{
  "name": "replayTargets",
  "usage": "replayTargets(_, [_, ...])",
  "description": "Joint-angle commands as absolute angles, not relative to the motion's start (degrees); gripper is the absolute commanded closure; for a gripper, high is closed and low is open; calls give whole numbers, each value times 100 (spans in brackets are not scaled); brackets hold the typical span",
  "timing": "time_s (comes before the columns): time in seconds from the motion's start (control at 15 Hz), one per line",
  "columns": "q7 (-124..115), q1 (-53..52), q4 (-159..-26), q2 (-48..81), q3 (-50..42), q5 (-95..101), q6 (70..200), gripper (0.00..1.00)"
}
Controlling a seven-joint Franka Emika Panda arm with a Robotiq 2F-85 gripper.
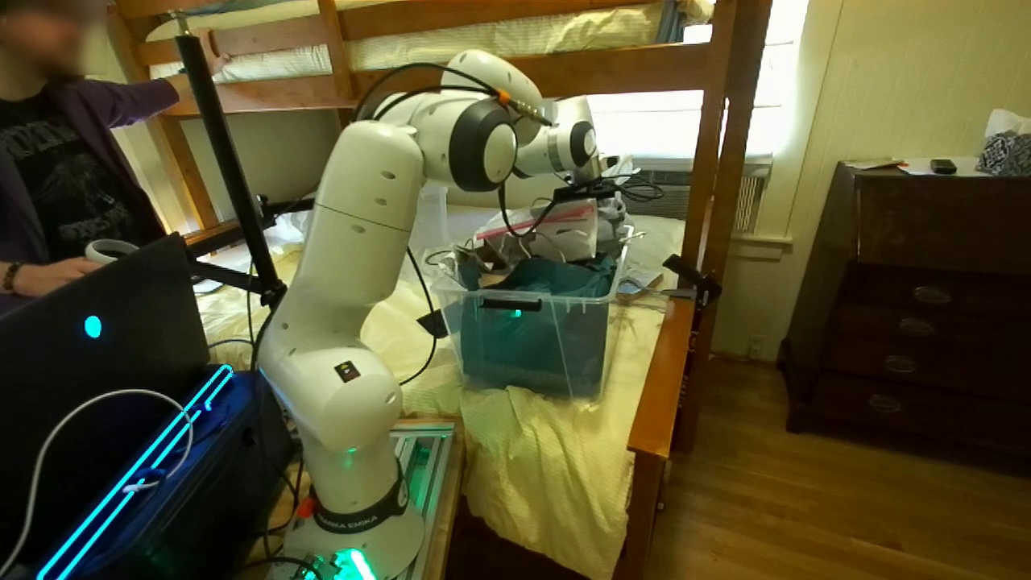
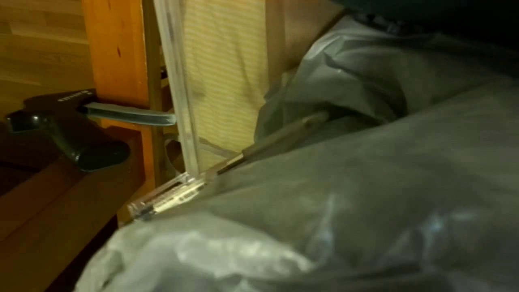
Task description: Remove the circular object with tape from the plastic bag
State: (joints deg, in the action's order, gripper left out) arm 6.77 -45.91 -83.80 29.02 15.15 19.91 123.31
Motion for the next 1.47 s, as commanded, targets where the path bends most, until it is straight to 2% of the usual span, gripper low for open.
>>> replayTargets(0.0, [244, -4680, -8641, 2640, 1306, 2378, 12344, 0])
replayTargets(0.8, [283, -4767, -8396, 2494, 1581, 2116, 12195, 0])
replayTargets(1.4, [-3, -5245, -8380, 1925, 1809, 2221, 11519, 0])
